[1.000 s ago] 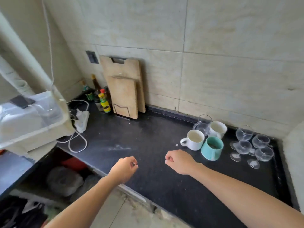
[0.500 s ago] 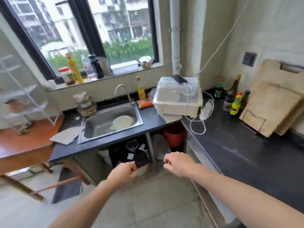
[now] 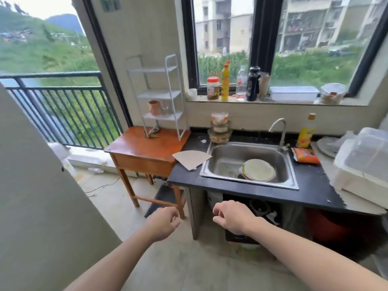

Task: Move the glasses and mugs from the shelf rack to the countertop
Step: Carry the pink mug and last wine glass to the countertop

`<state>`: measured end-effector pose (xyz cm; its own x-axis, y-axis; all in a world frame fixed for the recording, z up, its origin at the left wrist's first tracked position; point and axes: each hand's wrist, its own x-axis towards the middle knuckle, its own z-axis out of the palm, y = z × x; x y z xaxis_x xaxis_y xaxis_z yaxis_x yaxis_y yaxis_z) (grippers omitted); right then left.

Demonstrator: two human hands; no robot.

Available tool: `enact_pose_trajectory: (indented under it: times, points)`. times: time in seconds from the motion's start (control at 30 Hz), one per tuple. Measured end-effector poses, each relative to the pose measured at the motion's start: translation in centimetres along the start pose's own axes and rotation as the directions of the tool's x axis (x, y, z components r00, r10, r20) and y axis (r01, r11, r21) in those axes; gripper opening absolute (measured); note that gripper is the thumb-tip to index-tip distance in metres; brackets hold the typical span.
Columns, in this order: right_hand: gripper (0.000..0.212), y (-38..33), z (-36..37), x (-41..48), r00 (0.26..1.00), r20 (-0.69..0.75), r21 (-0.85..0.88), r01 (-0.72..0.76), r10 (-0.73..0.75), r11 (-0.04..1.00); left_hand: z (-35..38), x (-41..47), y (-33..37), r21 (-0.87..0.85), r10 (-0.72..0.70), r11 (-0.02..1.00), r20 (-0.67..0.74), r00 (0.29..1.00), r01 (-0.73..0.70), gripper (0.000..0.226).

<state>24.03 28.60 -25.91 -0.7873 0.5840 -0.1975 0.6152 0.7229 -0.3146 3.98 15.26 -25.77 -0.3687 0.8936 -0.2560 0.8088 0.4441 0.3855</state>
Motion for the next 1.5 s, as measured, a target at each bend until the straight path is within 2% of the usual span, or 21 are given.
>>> enact_pose_trajectory:
  times: [0.2, 0.4, 0.6, 0.7, 0.77, 0.97, 1.17, 1.27, 1.37, 1.5]
  points:
    - [0.031, -2.2, -2.0, 13.4, 0.990, 0.003, -0.005, 0.138, -0.138, 0.990, -4.8, 7.6, -5.4, -0.043, -0.127, 0.991, -0.083, 0.988, 0.123, 0.010]
    - [0.033, -3.5, -5.9, 26.8, 0.982, -0.003, 0.024, 0.186, -0.186, 0.982, -10.4, 15.4, -9.6, -0.099, -0.206, 0.976, -0.146, 0.968, 0.192, 0.018]
    - [0.037, -5.6, -8.9, 37.0, 0.966, 0.011, -0.143, 0.257, -0.258, 0.956, -14.1, 20.6, -14.8, -0.203, -0.286, 0.945, -0.145, 0.947, 0.254, 0.020]
    - [0.037, -7.6, -8.4, 41.6, 0.970, 0.074, -0.054, 0.236, -0.232, 0.970, -15.6, 23.7, -18.1, -0.229, -0.309, 0.935, -0.143, 0.940, 0.272, 0.020]
    - [0.037, -8.6, -7.8, 44.8, 0.975, 0.061, -0.012, 0.215, -0.214, 0.977, -16.8, 26.2, -20.4, -0.231, -0.306, 0.935, -0.141, 0.942, 0.269, 0.020]
    - [0.040, -10.5, -8.5, 54.6, 0.993, -0.092, 0.047, 0.083, -0.079, 0.995, -22.5, 35.1, -27.3, -0.209, -0.182, 0.966, -0.132, 0.974, 0.152, 0.021]
    - [0.039, -11.5, -10.5, 62.3, 0.968, -0.210, 0.217, -0.091, 0.137, 0.972, -28.9, 43.9, -32.1, -0.226, -0.102, 0.971, -0.122, 0.987, 0.072, 0.007]
    - [0.039, -11.0, -10.9, 65.1, 0.928, -0.257, 0.349, -0.171, 0.269, 0.921, -30.7, 48.3, -32.3, -0.328, -0.081, 0.944, -0.112, 0.990, 0.040, 0.008]
    - [0.042, -9.7, -11.4, 68.4, 0.872, -0.284, 0.485, -0.227, 0.398, 0.845, -31.5, 52.6, -31.7, -0.481, -0.097, 0.875, -0.073, 0.993, 0.050, 0.007]
    - [0.052, -7.9, -11.5, 73.6, 0.807, -0.329, 0.634, -0.196, 0.491, 0.748, -32.2, 58.6, -30.6, -0.613, -0.100, 0.789, -0.050, 0.994, 0.048, 0.010]
